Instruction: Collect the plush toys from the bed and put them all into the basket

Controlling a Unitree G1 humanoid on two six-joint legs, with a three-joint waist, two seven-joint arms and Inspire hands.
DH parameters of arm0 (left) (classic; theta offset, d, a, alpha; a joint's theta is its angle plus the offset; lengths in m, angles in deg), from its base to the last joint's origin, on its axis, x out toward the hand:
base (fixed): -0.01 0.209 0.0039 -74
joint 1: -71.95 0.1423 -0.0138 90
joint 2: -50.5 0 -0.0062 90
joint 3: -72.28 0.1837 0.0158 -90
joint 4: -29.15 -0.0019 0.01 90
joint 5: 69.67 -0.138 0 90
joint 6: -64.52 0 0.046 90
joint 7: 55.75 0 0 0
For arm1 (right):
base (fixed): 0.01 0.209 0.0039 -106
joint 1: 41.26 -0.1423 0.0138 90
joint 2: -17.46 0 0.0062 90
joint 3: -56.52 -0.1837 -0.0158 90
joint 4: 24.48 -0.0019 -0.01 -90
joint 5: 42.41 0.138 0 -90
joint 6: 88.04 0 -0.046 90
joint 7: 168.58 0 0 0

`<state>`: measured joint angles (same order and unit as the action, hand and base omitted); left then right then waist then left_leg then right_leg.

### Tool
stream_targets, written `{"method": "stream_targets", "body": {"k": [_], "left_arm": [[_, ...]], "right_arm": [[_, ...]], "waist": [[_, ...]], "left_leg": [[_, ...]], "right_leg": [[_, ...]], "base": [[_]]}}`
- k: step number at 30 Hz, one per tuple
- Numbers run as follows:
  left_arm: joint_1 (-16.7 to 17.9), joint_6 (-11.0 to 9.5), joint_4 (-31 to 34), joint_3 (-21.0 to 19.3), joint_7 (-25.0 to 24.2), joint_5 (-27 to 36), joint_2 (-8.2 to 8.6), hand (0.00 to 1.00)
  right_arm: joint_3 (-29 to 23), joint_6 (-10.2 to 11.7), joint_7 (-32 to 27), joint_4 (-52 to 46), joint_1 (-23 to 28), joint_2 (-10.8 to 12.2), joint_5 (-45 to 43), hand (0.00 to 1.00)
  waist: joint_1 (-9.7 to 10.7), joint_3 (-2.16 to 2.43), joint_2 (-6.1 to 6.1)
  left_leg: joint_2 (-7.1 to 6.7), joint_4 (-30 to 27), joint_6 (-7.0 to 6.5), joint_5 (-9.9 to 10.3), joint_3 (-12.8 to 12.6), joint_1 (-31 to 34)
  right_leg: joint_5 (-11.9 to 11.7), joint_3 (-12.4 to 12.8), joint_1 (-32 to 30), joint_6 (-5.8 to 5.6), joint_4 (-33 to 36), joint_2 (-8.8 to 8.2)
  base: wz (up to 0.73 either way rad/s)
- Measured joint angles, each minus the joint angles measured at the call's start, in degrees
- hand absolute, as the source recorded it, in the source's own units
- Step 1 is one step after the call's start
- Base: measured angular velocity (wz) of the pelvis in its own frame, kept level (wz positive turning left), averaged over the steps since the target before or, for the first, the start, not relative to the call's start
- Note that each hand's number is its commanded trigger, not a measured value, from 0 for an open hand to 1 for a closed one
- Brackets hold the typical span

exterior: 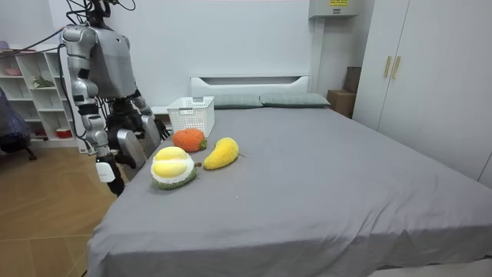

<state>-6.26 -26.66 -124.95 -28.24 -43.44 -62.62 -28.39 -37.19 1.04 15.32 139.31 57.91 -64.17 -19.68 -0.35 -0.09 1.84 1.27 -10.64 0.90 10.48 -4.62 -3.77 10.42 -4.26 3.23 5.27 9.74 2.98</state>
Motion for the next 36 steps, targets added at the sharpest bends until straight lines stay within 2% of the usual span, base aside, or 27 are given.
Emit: {"method": "stream_targets", "body": {"k": [13, 18, 22, 26, 30, 36], "left_arm": [[0.4, 0.5, 0.1, -0.8, -0.9, -0.4, -0.31, 0.0], [1.1, 0.5, 0.2, -3.2, -1.3, -0.5, -0.44, 0.0], [2.0, 0.3, 1.6, -5.2, -1.3, -0.5, -0.4, 0.0], [2.6, 0.3, 2.3, -5.2, -1.3, -0.5, -0.42, 0.0], [2.7, 0.1, 2.2, -5.1, -1.3, -0.5, -0.7, 0.0], [3.3, -1.6, 2.2, -5.2, -1.5, -1.7, -0.77, 0.0]], "right_arm": [[-5.5, -2.7, -2.1, 2.8, 2.5, 0.4, 6.7, 0.0], [-10.3, -2.9, -4.9, 2.0, 3.5, 0.2, 10.5, 0.0], [-15.9, -2.8, -8.7, -1.3, 3.3, 0.1, 13.1, 0.0], [-17.6, -2.3, -12.4, -7.4, 3.0, -0.5, 12.8, 0.0], [-17.5, -0.5, -16.5, -12.9, 1.6, -1.3, 13.0, 0.0], [-17.5, 2.4, -21.7, -19.2, -1.4, -1.7, 9.3, 0.0]], "waist": [[0.4, -0.02, 0.31], [0.7, -0.03, 0.94], [1.7, -0.11, 1.41], [1.7, -0.04, 1.69], [1.5, -0.05, 1.8], [0.9, -0.15, 1.91]], "left_leg": [[-0.03, 0.3, 0.0, 0.0, 0.0, -0.7], [0.07, 0.2, 0.01, 0.0, -0.3, -0.9], [0.15, 0.0, 0.01, 0.0, -0.8, -0.9], [0.18, 0.0, -0.01, 0.0, -1.4, -1.0], [0.22, 0.0, -0.03, 0.0, -1.7, -1.1], [0.23, 0.0, -0.05, 0.0, -1.7, -0.6]], "right_leg": [[-0.1, -0.4, 0.6, 0.14, 0.0, -0.1], [0.3, -0.2, 0.8, -0.41, 0.1, -0.07], [0.2, 0.0, 0.7, -0.57, 0.1, -0.06], [0.0, 1.1, 0.4, -0.61, 0.3, 0.14], [-0.1, 1.2, 0.4, -0.65, 0.3, 0.14], [-0.2, 1.2, 0.0, -0.75, 0.2, 0.14]], "base": [[0.0], [-0.03], [-0.06], [-0.07], [-0.03], [0.0]]}}
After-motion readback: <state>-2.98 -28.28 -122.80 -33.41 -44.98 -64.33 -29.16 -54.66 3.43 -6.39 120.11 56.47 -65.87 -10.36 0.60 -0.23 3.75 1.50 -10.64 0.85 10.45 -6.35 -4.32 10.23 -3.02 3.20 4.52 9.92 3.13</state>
